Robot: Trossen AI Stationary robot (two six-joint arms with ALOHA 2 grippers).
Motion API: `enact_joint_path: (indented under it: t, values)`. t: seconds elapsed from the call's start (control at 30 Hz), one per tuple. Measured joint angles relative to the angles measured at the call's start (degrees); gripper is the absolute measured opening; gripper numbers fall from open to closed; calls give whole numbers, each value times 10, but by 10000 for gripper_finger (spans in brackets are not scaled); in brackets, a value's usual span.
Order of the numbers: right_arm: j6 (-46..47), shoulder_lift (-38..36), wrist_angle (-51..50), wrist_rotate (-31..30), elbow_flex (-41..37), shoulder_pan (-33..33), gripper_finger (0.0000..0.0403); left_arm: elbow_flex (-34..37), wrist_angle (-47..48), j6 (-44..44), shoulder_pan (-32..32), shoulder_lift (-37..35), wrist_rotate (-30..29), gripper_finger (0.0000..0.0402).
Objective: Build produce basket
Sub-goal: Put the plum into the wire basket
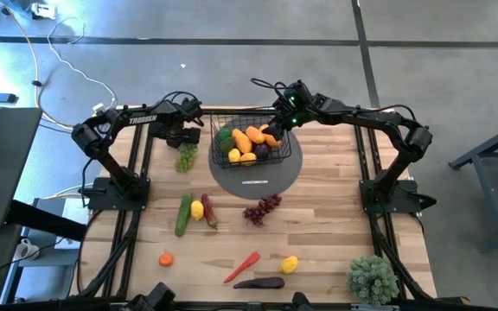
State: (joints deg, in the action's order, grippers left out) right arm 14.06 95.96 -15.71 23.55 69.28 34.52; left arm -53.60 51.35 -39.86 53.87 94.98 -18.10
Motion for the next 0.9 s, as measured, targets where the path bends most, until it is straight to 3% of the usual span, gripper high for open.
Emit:
enact_joint_path:
  t: [0.17, 0.57, 0.9]
  values:
    - [0, 0, -4, 0, 0, 0, 250, 0, -1, 2, 0, 0, -1, 167]
    - [0, 0, -12, 0, 0, 0, 250, 1, -2, 24, -2, -3, -5, 156]
    - [0, 0, -12, -1, 0, 0, 250, 6, -1, 30, -1, -50, 4, 133]
